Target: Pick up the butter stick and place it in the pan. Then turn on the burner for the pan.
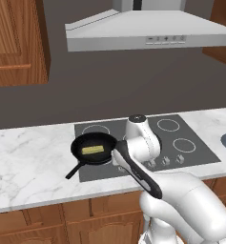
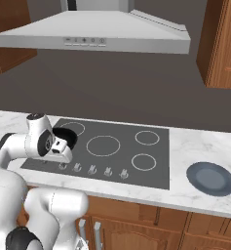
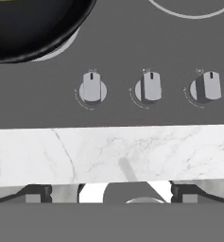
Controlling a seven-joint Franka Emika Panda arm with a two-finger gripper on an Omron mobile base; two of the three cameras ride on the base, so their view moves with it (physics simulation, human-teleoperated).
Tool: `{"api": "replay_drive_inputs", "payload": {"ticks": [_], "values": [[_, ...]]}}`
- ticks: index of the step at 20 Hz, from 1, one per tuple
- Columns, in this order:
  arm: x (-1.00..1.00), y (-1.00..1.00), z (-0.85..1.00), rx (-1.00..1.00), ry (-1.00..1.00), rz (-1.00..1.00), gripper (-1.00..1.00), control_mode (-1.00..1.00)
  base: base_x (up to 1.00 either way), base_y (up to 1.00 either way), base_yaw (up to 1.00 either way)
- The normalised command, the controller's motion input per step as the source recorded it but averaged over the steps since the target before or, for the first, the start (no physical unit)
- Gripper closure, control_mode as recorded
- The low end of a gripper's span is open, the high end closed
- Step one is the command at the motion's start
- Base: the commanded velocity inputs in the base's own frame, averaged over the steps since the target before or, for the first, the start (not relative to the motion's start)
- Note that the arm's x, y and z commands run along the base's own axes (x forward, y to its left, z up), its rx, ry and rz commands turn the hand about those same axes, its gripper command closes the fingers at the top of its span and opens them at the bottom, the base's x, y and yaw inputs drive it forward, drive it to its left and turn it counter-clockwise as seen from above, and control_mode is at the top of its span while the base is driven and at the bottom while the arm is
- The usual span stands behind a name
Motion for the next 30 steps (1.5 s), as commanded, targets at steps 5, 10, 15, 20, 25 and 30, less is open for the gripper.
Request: {"api": "replay_drive_inputs", "payload": {"ticks": [5,10,15,20,25,30], "values": [[0.00,-0.06,-0.01,0.00,-0.04,0.05,-1.00,-1.00,0.00,0.00,0.00],[0.06,0.00,0.00,0.00,0.00,0.04,-1.00,-1.00,0.00,0.00,0.00],[0.11,0.00,0.00,0.00,0.00,0.01,-1.00,-1.00,0.00,0.00,0.00],[0.15,0.03,0.00,0.00,0.00,0.00,-1.00,-1.00,0.00,0.00,0.00],[0.13,0.07,-0.02,0.00,0.00,0.00,-1.00,-1.00,0.00,0.00,0.00],[0.07,0.08,-0.08,0.00,0.00,0.00,-1.00,-1.00,0.00,0.00,0.00]]}}
